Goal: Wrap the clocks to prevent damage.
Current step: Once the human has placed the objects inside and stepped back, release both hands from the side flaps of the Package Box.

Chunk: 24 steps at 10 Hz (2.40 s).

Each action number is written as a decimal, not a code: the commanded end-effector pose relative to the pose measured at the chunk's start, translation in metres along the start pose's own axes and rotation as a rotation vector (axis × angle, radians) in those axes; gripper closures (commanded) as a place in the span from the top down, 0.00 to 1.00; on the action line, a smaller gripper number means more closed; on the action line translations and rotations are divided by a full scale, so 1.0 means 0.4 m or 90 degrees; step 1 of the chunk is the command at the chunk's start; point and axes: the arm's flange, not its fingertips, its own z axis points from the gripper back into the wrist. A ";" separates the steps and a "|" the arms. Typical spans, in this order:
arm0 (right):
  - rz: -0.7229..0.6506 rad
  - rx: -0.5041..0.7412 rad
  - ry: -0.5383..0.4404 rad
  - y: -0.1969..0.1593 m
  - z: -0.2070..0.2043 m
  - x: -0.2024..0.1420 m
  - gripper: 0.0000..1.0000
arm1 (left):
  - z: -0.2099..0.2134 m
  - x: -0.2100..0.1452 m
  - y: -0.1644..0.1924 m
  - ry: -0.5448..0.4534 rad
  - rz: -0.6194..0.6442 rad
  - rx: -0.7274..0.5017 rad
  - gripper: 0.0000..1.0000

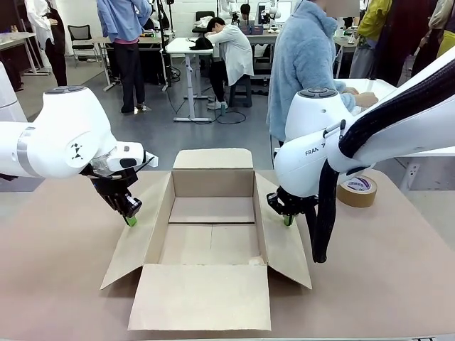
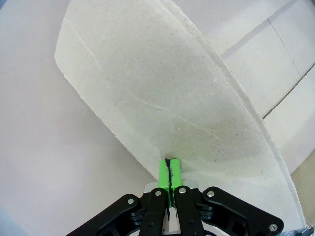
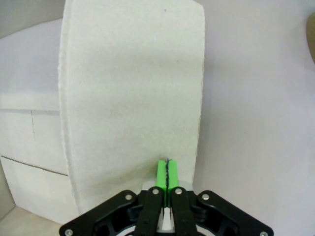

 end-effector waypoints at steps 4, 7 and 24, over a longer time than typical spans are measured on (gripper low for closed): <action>-0.007 -0.014 -0.005 0.002 -0.003 -0.003 0.01 | -0.002 -0.003 -0.001 0.006 -0.001 -0.001 0.00; -0.007 -0.014 -0.005 0.002 -0.003 -0.003 0.01 | -0.002 -0.003 -0.001 0.006 -0.001 -0.001 0.00; -0.007 -0.014 -0.005 0.002 -0.003 -0.003 0.01 | -0.002 -0.003 -0.001 0.006 -0.001 -0.001 0.00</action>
